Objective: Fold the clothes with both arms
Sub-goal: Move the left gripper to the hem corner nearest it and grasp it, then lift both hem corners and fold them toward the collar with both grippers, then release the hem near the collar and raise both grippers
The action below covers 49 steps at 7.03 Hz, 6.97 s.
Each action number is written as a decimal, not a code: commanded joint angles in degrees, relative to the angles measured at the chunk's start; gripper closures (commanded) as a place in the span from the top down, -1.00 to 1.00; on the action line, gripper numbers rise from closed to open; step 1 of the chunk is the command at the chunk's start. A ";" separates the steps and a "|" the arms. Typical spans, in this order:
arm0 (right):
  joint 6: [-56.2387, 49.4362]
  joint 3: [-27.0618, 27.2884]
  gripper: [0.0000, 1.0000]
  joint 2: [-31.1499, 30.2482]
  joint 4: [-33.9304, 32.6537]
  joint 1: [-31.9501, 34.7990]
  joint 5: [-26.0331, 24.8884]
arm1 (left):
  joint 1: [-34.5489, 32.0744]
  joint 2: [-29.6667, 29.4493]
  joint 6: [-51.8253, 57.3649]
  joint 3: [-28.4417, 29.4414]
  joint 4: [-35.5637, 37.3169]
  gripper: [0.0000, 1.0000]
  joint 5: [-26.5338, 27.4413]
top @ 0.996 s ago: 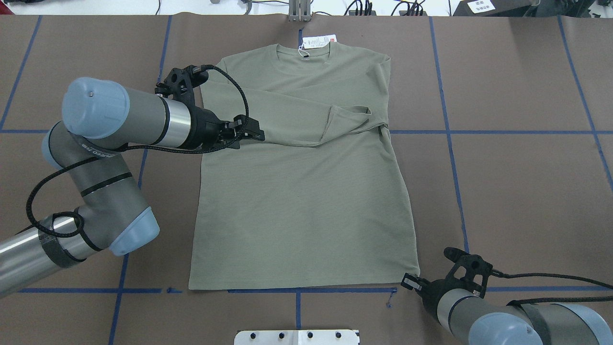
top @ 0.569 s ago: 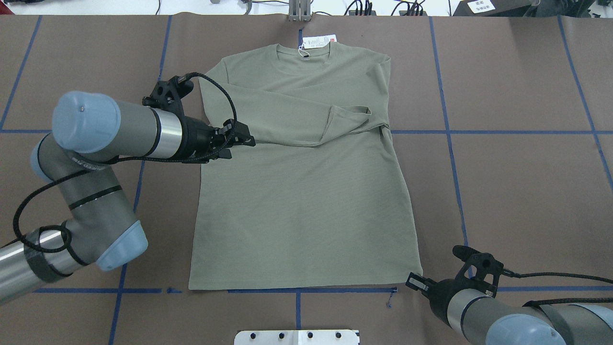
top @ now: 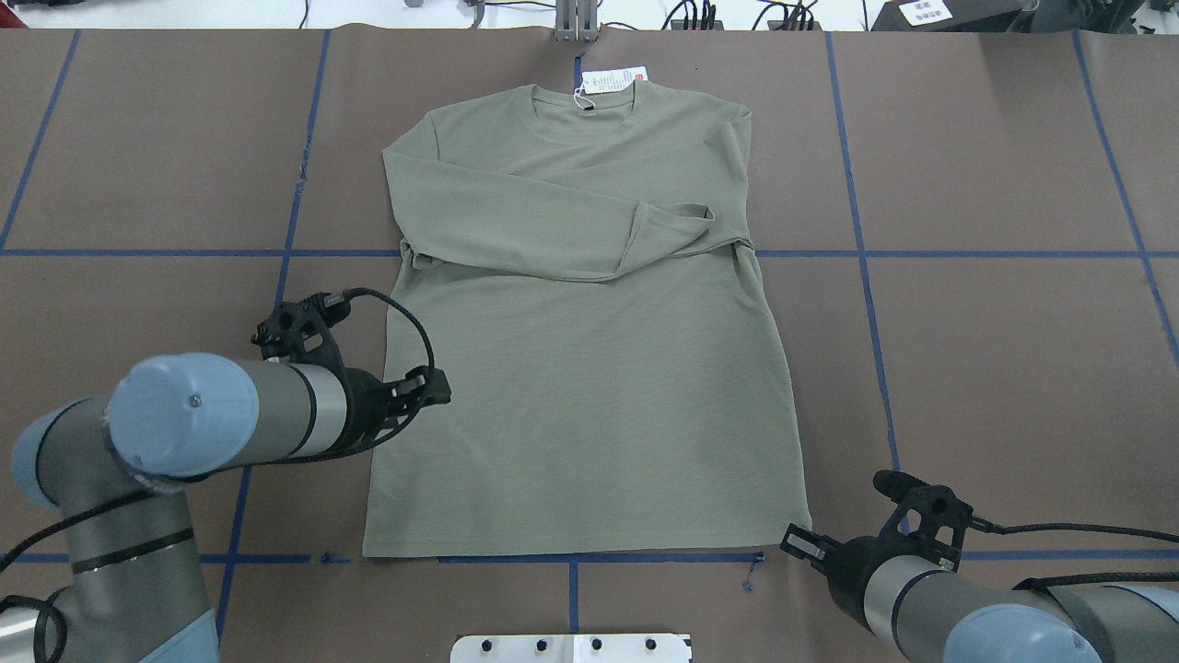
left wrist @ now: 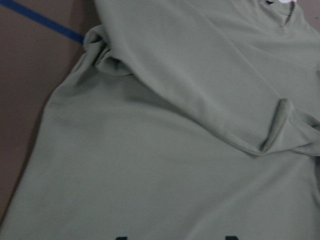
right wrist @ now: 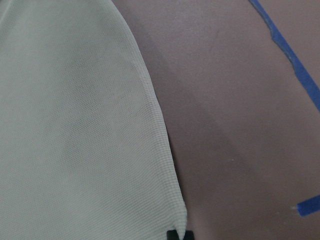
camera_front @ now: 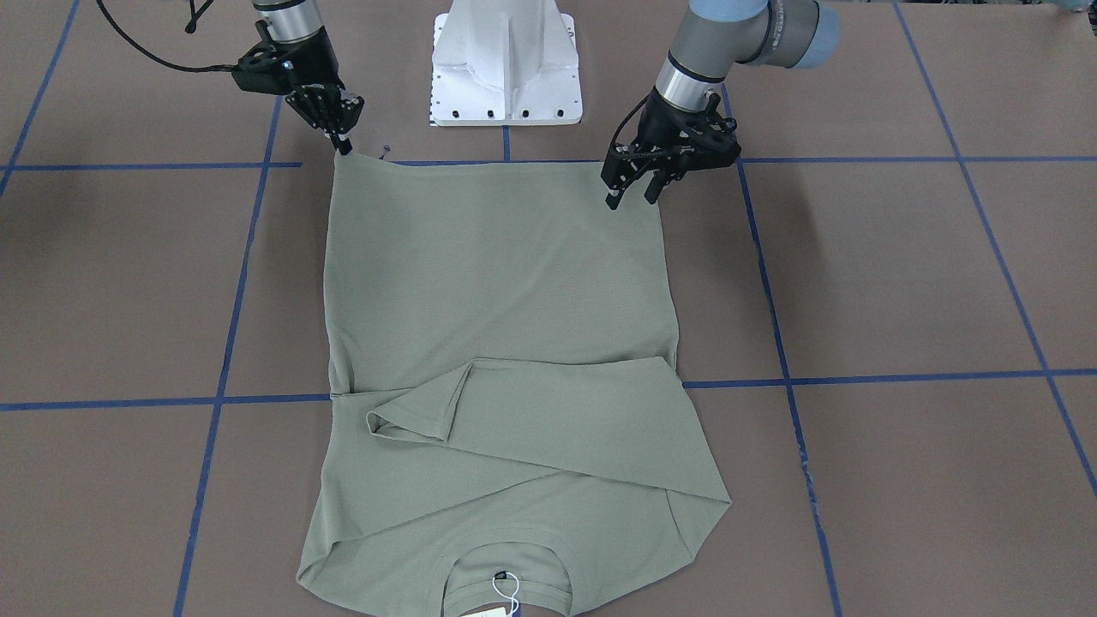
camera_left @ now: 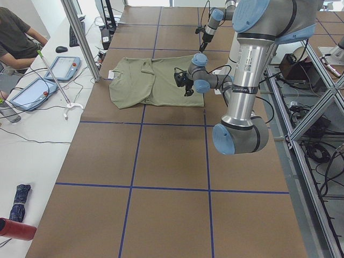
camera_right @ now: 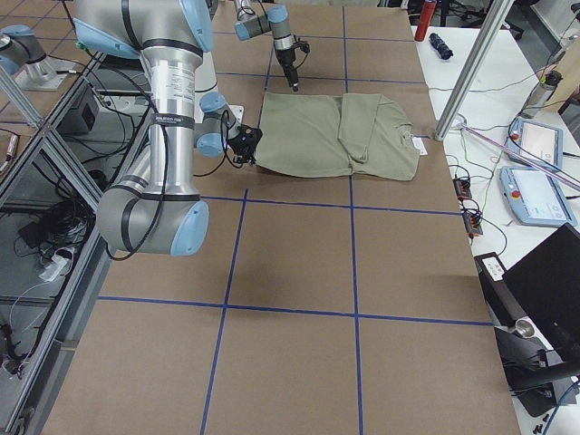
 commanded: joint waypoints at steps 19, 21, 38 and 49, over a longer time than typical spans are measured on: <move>0.45 10.77 -1.00 -1.14 -0.17 8.31 6.05 | -2.48 1.35 -10.43 -12.31 2.23 -1.00 -13.22; -8.48 5.26 -1.00 4.74 -0.18 20.69 15.61 | -11.98 -0.78 -1.94 -8.80 2.32 -1.00 -13.40; -30.59 -63.24 -1.00 51.63 1.05 45.19 23.65 | -27.93 -18.71 14.54 39.82 -24.31 -1.00 -5.40; -11.71 -29.95 0.55 23.36 7.55 35.78 25.85 | -28.72 -18.10 14.46 38.07 -29.94 0.00 -6.11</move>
